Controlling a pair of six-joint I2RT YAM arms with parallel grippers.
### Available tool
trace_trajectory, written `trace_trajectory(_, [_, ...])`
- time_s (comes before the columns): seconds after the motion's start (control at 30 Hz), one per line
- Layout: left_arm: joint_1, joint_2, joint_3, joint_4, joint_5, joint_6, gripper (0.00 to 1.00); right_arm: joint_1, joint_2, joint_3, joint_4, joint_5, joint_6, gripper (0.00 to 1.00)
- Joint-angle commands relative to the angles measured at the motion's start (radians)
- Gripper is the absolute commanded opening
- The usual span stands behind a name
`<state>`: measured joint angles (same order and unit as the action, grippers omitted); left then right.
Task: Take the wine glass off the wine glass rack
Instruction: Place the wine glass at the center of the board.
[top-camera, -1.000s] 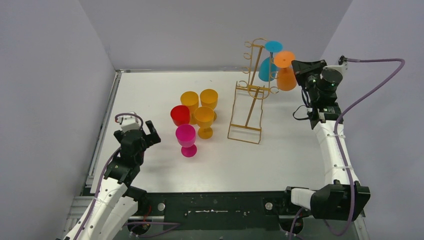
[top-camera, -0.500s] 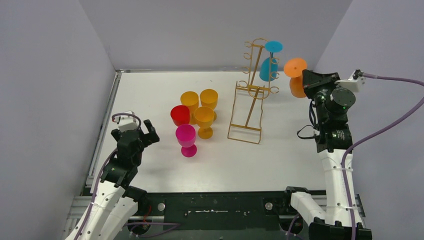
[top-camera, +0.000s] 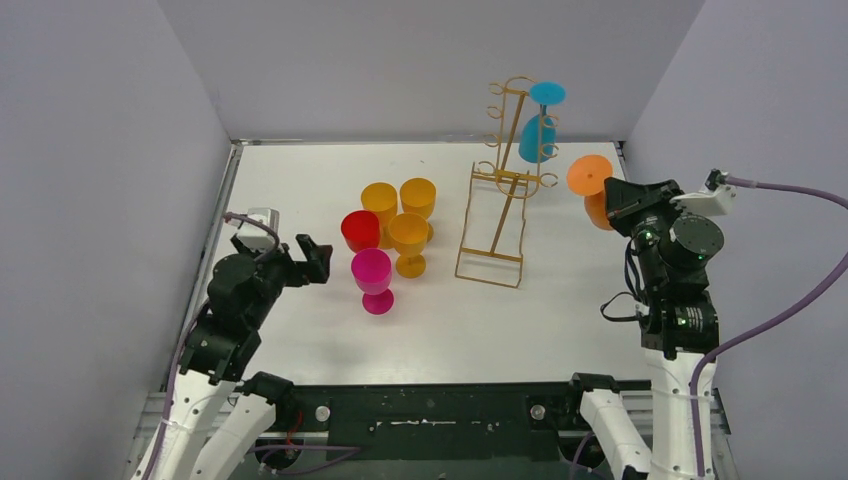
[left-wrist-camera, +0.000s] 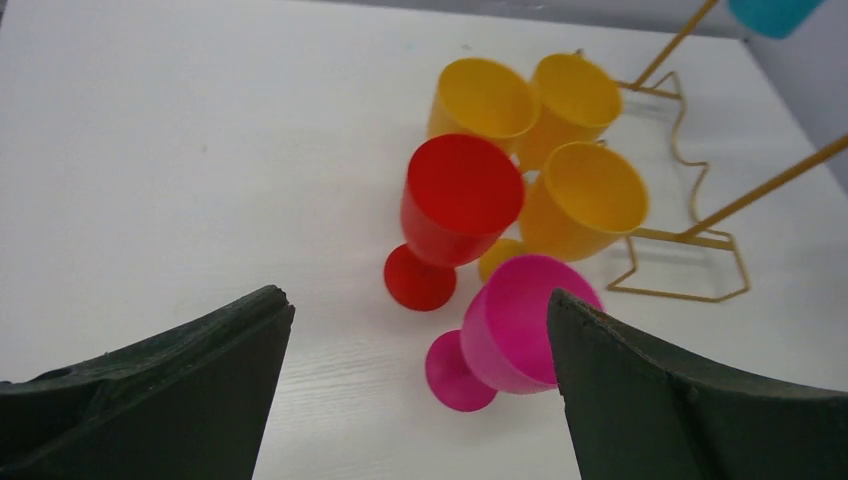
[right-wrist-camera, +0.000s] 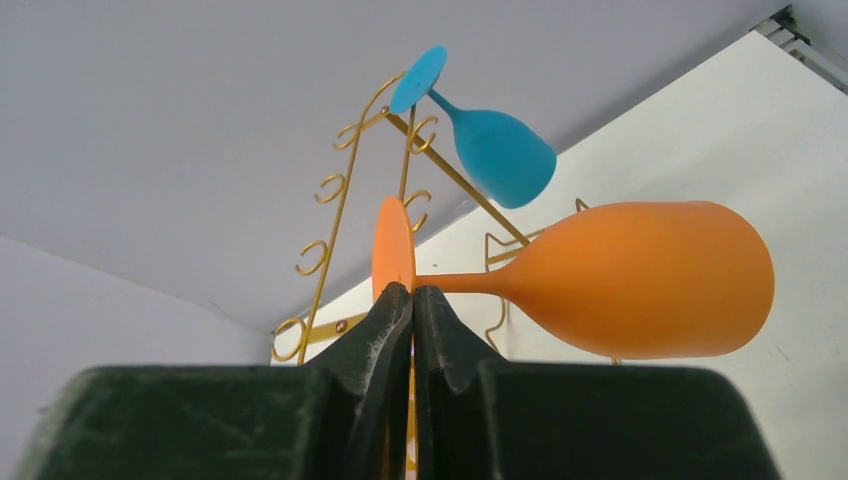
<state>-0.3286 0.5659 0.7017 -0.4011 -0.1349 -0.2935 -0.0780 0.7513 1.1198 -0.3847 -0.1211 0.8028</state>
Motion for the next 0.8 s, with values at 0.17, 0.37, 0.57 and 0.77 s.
trace_trajectory(0.17, [-0.006,0.002,0.067,0.106,0.447,-0.077,0.97,-0.002,-0.120,-0.035,-0.153,-0.082,-0.040,0.00])
trace_trajectory(0.37, [-0.007,0.023,-0.025,0.280,0.572,-0.252,0.91,-0.002,-0.165,-0.105,-0.107,-0.252,0.015,0.00])
trace_trajectory(0.57, [-0.025,0.031,-0.067,0.473,0.660,-0.360,0.90,-0.002,-0.204,-0.190,-0.011,-0.406,0.067,0.00])
trace_trajectory(0.77, [-0.092,0.108,-0.052,0.509,0.712,-0.366,0.89,-0.002,-0.148,-0.178,0.029,-0.585,0.047,0.00])
